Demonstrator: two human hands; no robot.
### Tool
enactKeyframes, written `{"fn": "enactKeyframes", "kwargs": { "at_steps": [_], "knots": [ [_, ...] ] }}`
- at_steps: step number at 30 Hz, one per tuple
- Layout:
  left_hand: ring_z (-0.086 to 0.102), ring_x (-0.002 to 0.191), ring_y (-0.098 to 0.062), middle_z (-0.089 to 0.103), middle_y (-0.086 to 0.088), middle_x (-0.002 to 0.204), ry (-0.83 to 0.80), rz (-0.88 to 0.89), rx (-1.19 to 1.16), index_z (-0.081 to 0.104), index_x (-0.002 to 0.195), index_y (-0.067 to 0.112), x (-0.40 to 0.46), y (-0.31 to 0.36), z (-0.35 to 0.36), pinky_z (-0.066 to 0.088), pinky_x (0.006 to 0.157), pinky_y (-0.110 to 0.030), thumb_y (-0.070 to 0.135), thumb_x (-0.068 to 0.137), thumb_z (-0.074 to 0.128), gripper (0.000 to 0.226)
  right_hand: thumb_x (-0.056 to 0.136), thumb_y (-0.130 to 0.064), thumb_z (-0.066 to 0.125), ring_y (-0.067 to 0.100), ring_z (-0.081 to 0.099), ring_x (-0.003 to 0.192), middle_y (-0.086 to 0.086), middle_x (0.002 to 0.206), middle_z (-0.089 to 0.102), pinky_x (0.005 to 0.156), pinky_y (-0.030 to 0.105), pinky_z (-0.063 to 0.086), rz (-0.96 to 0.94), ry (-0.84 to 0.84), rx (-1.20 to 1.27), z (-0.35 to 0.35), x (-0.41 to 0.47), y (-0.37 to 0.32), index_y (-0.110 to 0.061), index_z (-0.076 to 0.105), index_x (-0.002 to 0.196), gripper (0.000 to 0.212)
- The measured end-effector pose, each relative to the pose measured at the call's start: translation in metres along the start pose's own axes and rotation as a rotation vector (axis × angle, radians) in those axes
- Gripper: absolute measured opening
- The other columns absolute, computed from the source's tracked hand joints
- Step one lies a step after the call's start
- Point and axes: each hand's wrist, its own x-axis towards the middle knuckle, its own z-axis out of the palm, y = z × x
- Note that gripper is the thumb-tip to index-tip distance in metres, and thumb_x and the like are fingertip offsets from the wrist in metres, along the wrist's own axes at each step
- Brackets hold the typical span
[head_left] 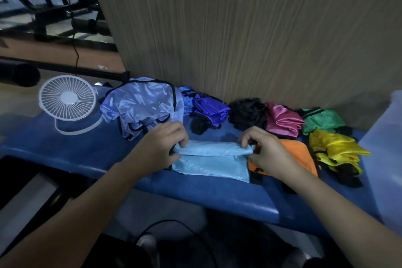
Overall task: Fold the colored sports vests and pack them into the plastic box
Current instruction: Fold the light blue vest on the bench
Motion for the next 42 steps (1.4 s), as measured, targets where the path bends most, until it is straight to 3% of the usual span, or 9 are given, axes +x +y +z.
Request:
{"fn": "enactKeyframes", "kwargs": {
  "at_steps": [6,12,16,21,25,30,33,37,42],
  "knots": [
    [0.056,0.089,-0.021,0.053,0.011,0.097,-0.059,-0.068,-0.166,0.057,0.088,0.021,-0.019,0.01,-0.005,0.046,0.081,-0.037,0.01,0.073,0.08,0.03,0.072,0.001,0.084,0.018,0.064,0.1,-0.003,0.1,0.066,0.09,0.038,0.052,0.088,-0.123,0.144,-0.006,-0.02,0.004,-0.023,0.064,0.084,0.034],
    [0.053,0.091,-0.012,0.056,0.015,0.095,-0.12,-0.088,-0.232,0.062,0.086,0.025,-0.029,0.019,-0.002,0.046,0.08,-0.031,0.019,0.074,0.082,0.025,0.069,0.002,0.084,0.015,0.061,0.106,-0.003,0.109,0.061,0.089,0.026,0.048,0.062,-0.232,0.137,-0.003,-0.026,0.005,-0.019,0.068,0.085,0.03],
    [0.054,0.091,-0.008,0.057,0.016,0.092,-0.18,-0.138,-0.246,0.064,0.082,0.031,-0.032,0.022,0.001,0.044,0.083,-0.024,0.045,0.084,0.073,0.017,0.077,-0.021,0.086,0.007,0.056,0.113,-0.008,0.117,0.058,0.097,0.019,0.043,0.046,-0.359,0.061,-0.002,-0.027,-0.001,-0.019,0.071,0.087,0.018],
    [0.054,0.079,-0.01,0.057,0.013,0.083,-0.041,-0.169,-0.134,0.064,0.077,0.024,-0.026,0.022,0.015,0.043,0.078,-0.026,0.045,0.094,0.059,0.028,0.088,-0.061,0.048,0.004,0.051,0.092,-0.017,0.097,0.055,0.089,0.029,0.038,-0.059,-0.175,-0.31,0.009,-0.022,-0.012,-0.026,0.067,0.081,0.041],
    [0.052,0.084,-0.012,0.056,0.012,0.094,-0.002,-0.099,-0.037,0.064,0.093,0.023,-0.015,0.024,0.015,0.041,0.081,-0.032,0.038,0.091,0.066,0.015,0.093,-0.054,0.046,0.015,0.054,0.096,-0.009,0.105,0.053,0.091,0.037,0.043,-0.111,-0.096,-0.388,0.026,-0.018,-0.019,-0.027,0.057,0.101,0.031],
    [0.053,0.107,-0.01,0.055,0.012,0.118,-0.124,-0.168,-0.075,0.062,0.12,0.027,-0.013,0.018,0.025,0.038,0.095,-0.032,0.048,0.098,0.048,0.033,0.097,-0.049,0.051,0.013,0.048,0.113,-0.007,0.129,0.045,0.099,0.033,0.04,-0.139,-0.22,-0.417,0.044,-0.021,-0.015,-0.025,0.05,0.124,0.036],
    [0.052,0.115,-0.008,0.051,0.015,0.129,-0.269,-0.258,-0.084,0.052,0.138,0.035,-0.024,0.008,0.037,0.037,0.101,-0.035,0.061,0.097,0.034,0.052,0.097,-0.048,0.055,0.012,0.046,0.115,-0.009,0.131,0.043,0.099,0.031,0.039,-0.141,-0.231,-0.415,0.046,-0.021,-0.012,-0.027,0.05,0.125,0.036],
    [0.052,0.116,-0.01,0.051,0.013,0.133,-0.282,-0.266,-0.014,0.046,0.146,0.037,-0.031,0.005,0.042,0.034,0.1,-0.029,0.069,0.097,0.021,0.063,0.094,-0.048,0.06,0.009,0.046,0.115,-0.013,0.13,0.044,0.102,0.031,0.038,-0.115,-0.248,-0.315,0.043,-0.017,-0.009,-0.03,0.051,0.121,0.034],
    [0.053,0.11,-0.008,0.052,0.012,0.125,-0.21,-0.291,0.006,0.05,0.142,0.039,-0.033,0.011,0.041,0.035,0.093,-0.029,0.064,0.097,0.035,0.054,0.089,-0.052,0.063,0.011,0.048,0.109,-0.01,0.123,0.047,0.099,0.034,0.042,-0.118,-0.213,-0.294,0.038,-0.016,-0.011,-0.028,0.056,0.115,0.036]
  ]
}}
